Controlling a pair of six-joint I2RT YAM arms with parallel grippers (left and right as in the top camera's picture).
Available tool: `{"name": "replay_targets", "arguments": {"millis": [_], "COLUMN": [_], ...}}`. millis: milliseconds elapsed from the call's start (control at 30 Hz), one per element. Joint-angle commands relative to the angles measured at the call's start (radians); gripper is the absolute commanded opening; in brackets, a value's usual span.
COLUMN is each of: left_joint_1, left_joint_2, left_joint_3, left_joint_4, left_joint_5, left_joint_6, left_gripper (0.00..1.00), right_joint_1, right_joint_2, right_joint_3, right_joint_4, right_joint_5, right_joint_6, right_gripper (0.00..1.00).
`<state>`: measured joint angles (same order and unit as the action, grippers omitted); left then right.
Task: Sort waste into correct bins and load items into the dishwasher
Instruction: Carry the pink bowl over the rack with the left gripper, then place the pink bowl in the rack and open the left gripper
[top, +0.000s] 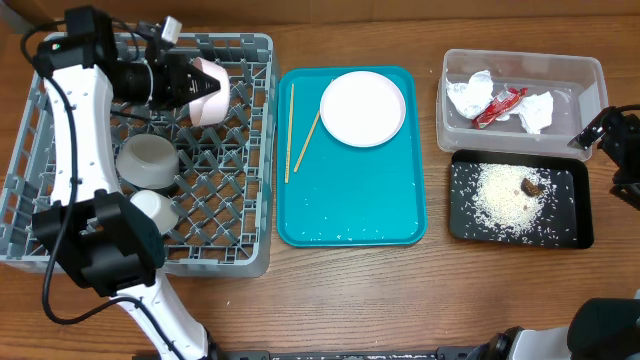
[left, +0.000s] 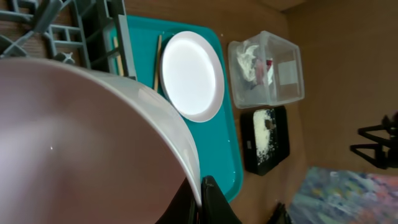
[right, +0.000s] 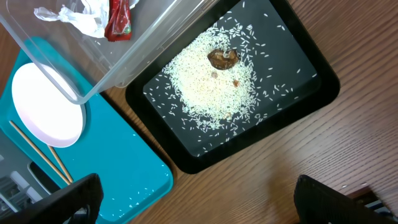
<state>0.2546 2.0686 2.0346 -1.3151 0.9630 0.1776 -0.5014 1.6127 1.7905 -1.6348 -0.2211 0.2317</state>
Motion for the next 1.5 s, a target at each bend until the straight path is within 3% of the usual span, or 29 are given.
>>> {"name": "replay_targets", "arguments": {"millis": [0,233,500,900,1033,1233,1467], "left_joint_1": [0.02,0.068,0.133,0.227,0.259,0.277,0.286], "left_joint_2": [-0.011,-0.008,-0.008,-0.008,-0.008,-0.008,-0.01], "left_joint_3": [-0.068,-0.187,-0.301,-0.397,-0.397,-0.397,-0.341], "left_joint_4": [0.032,0.126,0.169,0.125,0.11,0.096,0.043], "left_joint_5": [0.117,0.232,0.238,0.101,0.1,0.042,-0.043], "left_joint_6": [0.055,0.055,0.076,0.115,0.115,0.115,0.114], "left_gripper": [0.04,0.04,0.04,0.04,0.15,0.4,0.51], "right_joint_1": [0.002,0.002,0.002,0.002,0.002,0.002,0.002], "right_joint_2": [-0.02,-0.02,-0.02,-0.02,-0.02,-0.02,-0.02], "right_joint_3": [0.015,0.015,0.015,0.015,0.015,0.015,0.015], "right_joint_4": [0.005,0.005,0.005,0.005,0.005,0.005,0.009], "right_joint_5": [0.003,0.003,0.003,0.003,0.003,0.003,0.003], "right_joint_6": [0.001,0.001,0.0,0.0,0.0,0.0,0.0], "right_gripper": [1.0,1.0,1.0,1.0,1.0,1.0,1.0]}}
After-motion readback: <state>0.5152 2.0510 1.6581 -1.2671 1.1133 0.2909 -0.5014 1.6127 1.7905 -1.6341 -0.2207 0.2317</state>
